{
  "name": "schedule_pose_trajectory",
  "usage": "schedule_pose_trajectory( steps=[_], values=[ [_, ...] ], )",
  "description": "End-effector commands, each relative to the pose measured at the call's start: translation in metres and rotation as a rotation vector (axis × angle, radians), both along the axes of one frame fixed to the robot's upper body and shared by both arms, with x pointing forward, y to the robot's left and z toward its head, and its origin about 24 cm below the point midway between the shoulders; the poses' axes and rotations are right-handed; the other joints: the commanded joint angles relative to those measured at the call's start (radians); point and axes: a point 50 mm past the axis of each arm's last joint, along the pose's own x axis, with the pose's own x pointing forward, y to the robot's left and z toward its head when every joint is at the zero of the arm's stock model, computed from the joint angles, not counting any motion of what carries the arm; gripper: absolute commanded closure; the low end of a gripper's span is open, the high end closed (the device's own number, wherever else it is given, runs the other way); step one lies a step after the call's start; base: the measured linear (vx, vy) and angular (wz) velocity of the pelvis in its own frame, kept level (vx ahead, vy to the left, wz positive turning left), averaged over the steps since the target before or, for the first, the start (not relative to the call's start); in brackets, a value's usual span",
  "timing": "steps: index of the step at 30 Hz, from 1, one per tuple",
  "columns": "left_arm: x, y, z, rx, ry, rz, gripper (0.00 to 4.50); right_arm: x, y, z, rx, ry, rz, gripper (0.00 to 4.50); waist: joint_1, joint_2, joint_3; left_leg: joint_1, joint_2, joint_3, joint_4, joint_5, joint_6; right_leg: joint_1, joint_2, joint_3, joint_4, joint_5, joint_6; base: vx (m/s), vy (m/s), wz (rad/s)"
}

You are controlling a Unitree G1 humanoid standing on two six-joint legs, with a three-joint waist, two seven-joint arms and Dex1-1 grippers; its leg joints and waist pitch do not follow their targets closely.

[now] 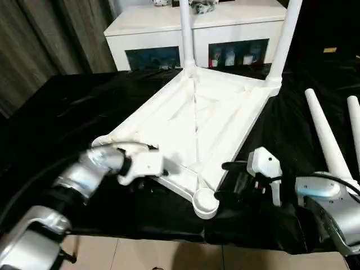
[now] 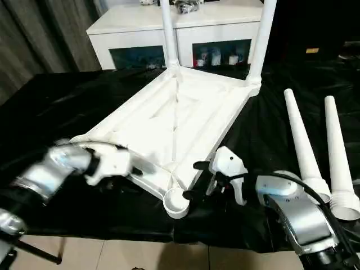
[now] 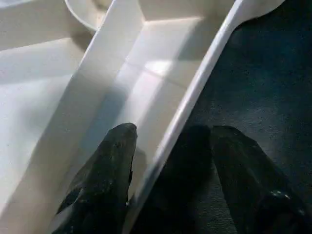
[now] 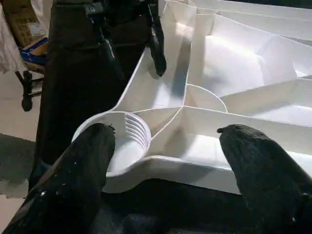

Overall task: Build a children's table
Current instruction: Rotate table base

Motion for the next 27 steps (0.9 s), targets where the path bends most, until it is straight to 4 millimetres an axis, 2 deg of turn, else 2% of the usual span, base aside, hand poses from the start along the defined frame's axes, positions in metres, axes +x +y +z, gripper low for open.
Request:
schedule_pose_trajectory(
  steps=[1,3,10,16,17,18,24,27],
  values=[
    [0.003,0.001,-0.002,0.032,-0.010,0.005,1.73,-0.003,0.005,0.002,0.001,-0.013,0.024,0.66,0.000,-0.019,-0.063,0.025,0.058,-0.031,-0.053,-0.127,0.086,0.034,-0.087,0.038,-0.074,0.133,-0.225,0.000,0.000,0.00],
    [0.004,-0.002,-0.007,0.034,-0.009,0.014,1.73,-0.004,0.005,0.001,-0.001,-0.008,0.024,0.66,0.000,-0.020,-0.063,0.024,0.058,-0.031,-0.051,-0.132,0.085,0.036,-0.089,0.039,-0.075,0.129,-0.227,0.000,0.000,0.00],
    [0.009,-0.005,-0.010,0.016,0.027,0.045,2.42,-0.007,0.005,0.000,-0.009,0.000,0.030,0.66,0.002,-0.019,-0.063,0.025,0.060,-0.033,-0.052,-0.140,0.086,0.037,-0.092,0.040,-0.074,0.116,-0.235,0.000,0.000,0.00],
    [0.009,-0.008,-0.009,-0.007,0.075,0.044,2.64,-0.007,0.004,0.001,-0.011,0.003,0.032,0.66,0.001,-0.019,-0.061,0.025,0.061,-0.032,-0.054,-0.155,0.083,0.035,-0.093,0.040,-0.079,0.080,-0.240,0.000,0.000,0.00],
    [0.009,-0.008,-0.009,-0.008,0.091,0.045,2.87,-0.007,0.004,0.001,-0.010,0.003,0.032,0.66,0.002,-0.021,-0.062,0.025,0.061,-0.033,-0.054,-0.148,0.084,0.036,-0.093,0.041,-0.077,0.088,-0.241,0.000,0.000,0.00],
    [0.009,-0.008,-0.009,-0.008,0.093,0.045,2.87,-0.007,0.004,0.001,-0.010,0.003,0.032,0.66,0.002,-0.021,-0.062,0.024,0.062,-0.033,-0.054,-0.140,0.088,0.036,-0.093,0.040,-0.075,0.099,-0.243,0.000,0.000,0.00],
    [0.004,-0.003,-0.014,-0.008,0.142,0.082,3.25,-0.004,0.003,0.002,-0.004,-0.010,0.011,0.66,-0.003,-0.022,-0.061,0.021,0.060,-0.032,-0.053,-0.131,0.103,0.036,-0.095,0.039,-0.076,0.101,-0.246,0.000,0.000,0.00],
    [-0.001,0.002,-0.021,-0.012,0.170,0.160,3.45,0.007,-0.002,0.004,-0.021,-0.071,-0.082,0.66,-0.011,-0.021,-0.059,0.023,0.060,-0.033,-0.056,-0.145,0.098,0.034,-0.092,0.038,-0.078,0.080,-0.248,0.000,0.000,0.00]
  ],
)
